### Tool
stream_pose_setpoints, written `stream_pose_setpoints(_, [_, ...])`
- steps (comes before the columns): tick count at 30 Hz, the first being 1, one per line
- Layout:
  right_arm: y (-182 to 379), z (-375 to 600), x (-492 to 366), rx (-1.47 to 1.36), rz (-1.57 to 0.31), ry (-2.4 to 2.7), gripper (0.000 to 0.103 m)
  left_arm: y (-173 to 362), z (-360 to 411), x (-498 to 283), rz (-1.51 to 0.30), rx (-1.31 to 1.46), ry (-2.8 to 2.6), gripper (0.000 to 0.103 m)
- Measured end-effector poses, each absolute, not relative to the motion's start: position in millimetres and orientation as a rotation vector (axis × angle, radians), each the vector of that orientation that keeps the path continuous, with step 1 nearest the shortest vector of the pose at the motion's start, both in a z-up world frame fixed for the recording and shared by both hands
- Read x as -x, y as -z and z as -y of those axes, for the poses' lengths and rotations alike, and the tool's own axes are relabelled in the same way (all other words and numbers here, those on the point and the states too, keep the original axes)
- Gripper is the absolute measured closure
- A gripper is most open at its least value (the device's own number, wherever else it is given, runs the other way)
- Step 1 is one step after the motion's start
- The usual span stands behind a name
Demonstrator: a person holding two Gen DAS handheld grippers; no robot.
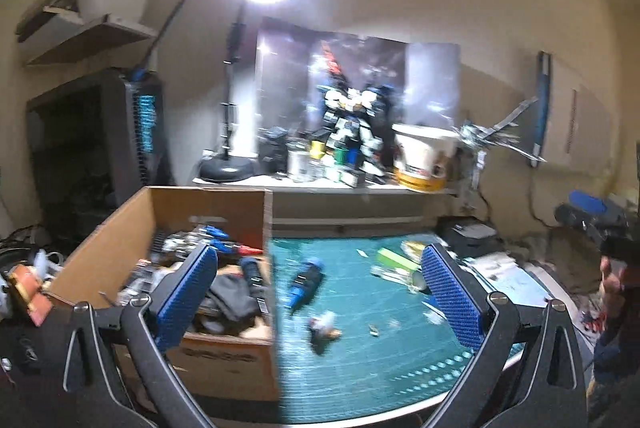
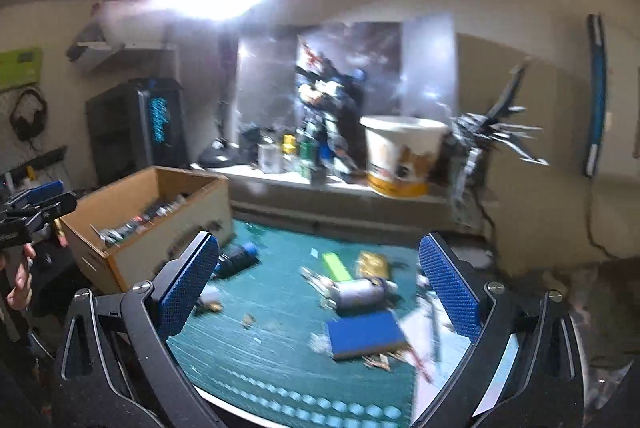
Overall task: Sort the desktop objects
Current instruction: 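Move both open tools back over the desk mat, then grasp the white rectangular plastic part with the left tool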
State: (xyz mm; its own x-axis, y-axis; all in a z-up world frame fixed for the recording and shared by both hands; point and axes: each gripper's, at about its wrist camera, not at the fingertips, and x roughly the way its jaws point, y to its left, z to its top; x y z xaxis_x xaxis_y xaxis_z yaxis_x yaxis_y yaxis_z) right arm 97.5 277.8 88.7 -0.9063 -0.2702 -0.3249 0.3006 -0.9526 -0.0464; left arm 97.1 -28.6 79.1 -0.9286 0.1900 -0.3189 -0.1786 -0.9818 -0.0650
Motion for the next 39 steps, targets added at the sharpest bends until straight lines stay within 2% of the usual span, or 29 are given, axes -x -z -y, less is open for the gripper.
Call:
stream_pose_setpoints(8, [-85.0, -318.2, -106.5, -0.493, -0.071, 2.882, 0.002, -59.5, -15.7, -92.5, -0.11, 0.481, -2.901, 0.0])
stream_pose_setpoints(24, [-54.3, -341.5, -77.4, -0.623, -0.011, 2.895, 0.002, -28.1, -19.3, -44.9, 0.04, 0.554, -2.866, 0.0])
stream_pose_setpoints(32, [-33.0, -339.9, -60.3, -0.702, -0.005, 2.834, 0.002, 10.5, -51.0, -27.4, -0.031, 0.653, -2.849, 0.0])
stream_pose_setpoints(39, [-13.0, -347.2, -43.2, -0.794, 0.027, 2.794, 0.002, 48.5, -43.3, 6.0, 0.076, 0.821, -2.876, 0.0])
